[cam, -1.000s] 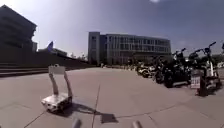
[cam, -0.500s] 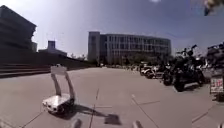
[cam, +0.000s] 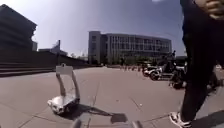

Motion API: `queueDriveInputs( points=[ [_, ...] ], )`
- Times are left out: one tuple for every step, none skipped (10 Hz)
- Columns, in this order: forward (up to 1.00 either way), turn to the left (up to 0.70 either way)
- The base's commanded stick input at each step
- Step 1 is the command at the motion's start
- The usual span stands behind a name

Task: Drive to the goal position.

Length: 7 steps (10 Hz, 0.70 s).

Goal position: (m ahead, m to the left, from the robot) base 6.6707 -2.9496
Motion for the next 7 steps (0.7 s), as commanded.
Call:
queueDriveInputs(
  points=[
    [1.0,0.0],
    [1.0,-0.17],
    [1.0,-0.19],
    [1.0,-0.19],
    [1.0,-0.19],
    [1.0,-0.19],
    [1.0,-0.19]
  ],
)
